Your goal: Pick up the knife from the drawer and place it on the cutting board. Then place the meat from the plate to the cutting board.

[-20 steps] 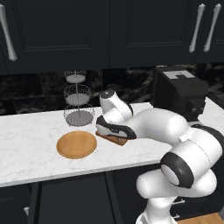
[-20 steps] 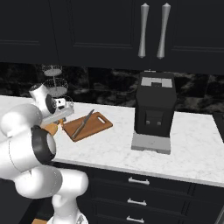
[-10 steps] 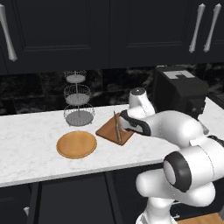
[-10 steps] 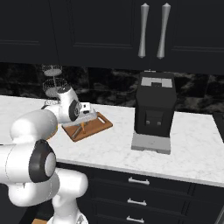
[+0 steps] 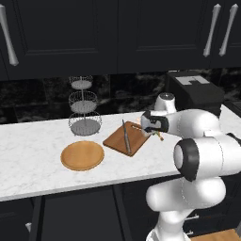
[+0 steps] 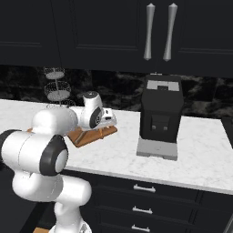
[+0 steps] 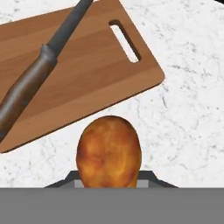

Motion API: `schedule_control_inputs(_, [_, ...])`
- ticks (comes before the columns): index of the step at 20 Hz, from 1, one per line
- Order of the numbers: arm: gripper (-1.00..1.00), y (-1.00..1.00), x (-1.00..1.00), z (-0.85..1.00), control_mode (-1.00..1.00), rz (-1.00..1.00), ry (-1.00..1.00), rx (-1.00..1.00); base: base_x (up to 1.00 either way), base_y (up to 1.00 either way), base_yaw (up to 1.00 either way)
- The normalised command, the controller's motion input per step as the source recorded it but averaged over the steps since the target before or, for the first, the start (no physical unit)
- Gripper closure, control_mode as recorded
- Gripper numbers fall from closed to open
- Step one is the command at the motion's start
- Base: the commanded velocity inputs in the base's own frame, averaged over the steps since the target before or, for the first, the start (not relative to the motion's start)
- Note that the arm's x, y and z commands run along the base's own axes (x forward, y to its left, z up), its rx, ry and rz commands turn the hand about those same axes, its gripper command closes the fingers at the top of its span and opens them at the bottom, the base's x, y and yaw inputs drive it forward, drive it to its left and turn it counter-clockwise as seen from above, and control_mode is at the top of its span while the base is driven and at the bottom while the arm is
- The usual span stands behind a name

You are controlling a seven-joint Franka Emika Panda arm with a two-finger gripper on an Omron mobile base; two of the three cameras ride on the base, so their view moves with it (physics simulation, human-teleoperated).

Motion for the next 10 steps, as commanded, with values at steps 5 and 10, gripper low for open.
schedule_control_inputs(5, [1.0,-0.11,0.73,-0.23,-1.0,0.0,0.13,0.0,0.0,0.0,0.0])
schedule_control_inputs(10, [1.0,0.0,0.68,-0.26,-1.0,0.0,0.12,0.0,0.0,0.0,0.0])
